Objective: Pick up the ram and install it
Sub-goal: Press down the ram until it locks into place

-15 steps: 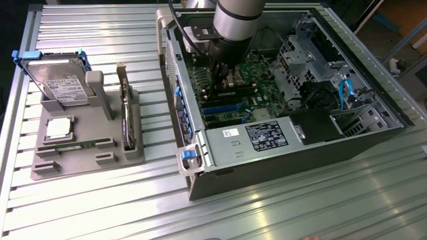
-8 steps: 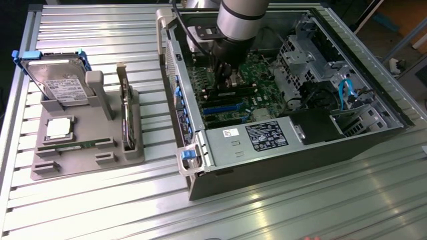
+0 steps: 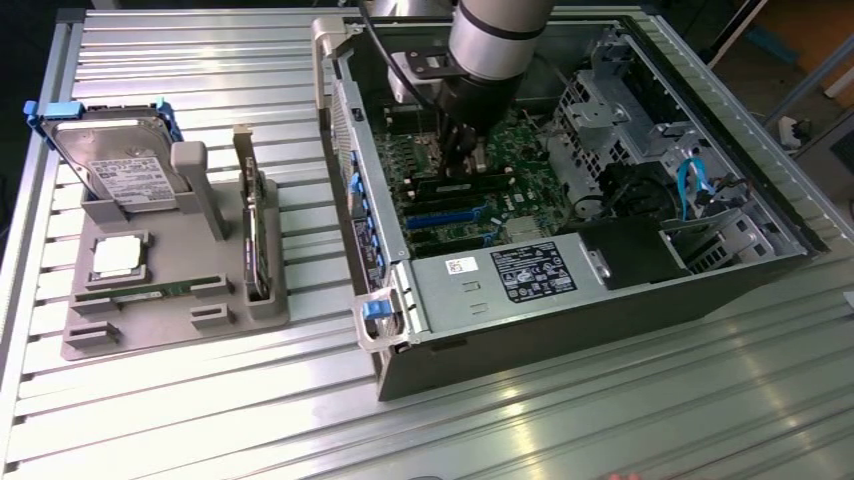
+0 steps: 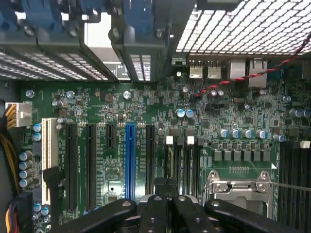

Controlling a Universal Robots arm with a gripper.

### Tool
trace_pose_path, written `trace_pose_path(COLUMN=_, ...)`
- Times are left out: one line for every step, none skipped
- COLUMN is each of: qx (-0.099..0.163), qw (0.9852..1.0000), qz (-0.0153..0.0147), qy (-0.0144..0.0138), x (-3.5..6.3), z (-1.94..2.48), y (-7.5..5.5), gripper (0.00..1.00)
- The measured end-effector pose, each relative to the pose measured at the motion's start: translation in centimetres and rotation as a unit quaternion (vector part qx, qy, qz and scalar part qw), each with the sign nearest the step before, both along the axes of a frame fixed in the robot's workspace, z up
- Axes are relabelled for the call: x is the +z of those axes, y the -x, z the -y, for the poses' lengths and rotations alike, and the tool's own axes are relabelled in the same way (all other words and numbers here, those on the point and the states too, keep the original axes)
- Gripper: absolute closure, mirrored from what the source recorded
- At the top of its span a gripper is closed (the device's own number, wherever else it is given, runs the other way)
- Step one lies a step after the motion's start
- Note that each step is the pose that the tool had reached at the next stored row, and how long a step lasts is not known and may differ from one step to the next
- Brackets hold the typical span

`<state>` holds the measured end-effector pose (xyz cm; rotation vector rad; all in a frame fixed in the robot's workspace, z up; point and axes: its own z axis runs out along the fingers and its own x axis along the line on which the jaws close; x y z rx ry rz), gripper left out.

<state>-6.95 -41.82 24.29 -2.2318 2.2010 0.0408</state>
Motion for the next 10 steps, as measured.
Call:
trace_pose_path(qx=0.000, qw=1.0000, qz=0.0000, qy=0.0000, x=0.00, z=0.00, y=-0.11, gripper=0.89)
trace_pose_path(qx=0.000, qw=1.0000, qz=0.0000, qy=0.0000, x=0.00, z=0.00, y=-0.28, gripper=0.89)
trace_pose_path(qx=0.000, qw=1.0000, qz=0.0000, qy=0.0000, x=0.00, z=0.00, y=-0.35, gripper=0.89)
trace_pose_path(qx=0.000, qw=1.0000, qz=0.0000, qy=0.0000, x=0.00, z=0.00, y=-0.44, gripper=0.89)
trace_pose_path(qx=0.000, qw=1.0000, qz=0.0000, qy=0.0000, x=0.00, z=0.00, y=-0.56, gripper=0.89)
trace_pose_path(qx=0.000, qw=1.0000, qz=0.0000, qy=0.0000, x=0.00, z=0.00, y=-0.56, gripper=0.89)
trace_pose_path(qx=0.000, qw=1.0000, qz=0.0000, qy=0.0000, x=0.00, z=0.00, y=-0.56, gripper=0.89)
trace_pose_path(qx=0.000, qw=1.0000, qz=0.0000, qy=0.0000, x=0.00, z=0.00, y=-0.56, gripper=0.89)
trace_pose_path(qx=0.000, qw=1.0000, qz=0.0000, qy=0.0000, x=0.00, z=-0.11, y=-0.58, gripper=0.89)
trace_pose_path(qx=0.000, qw=1.0000, qz=0.0000, qy=0.0000, x=-0.02, z=-0.22, y=-0.58, gripper=0.89)
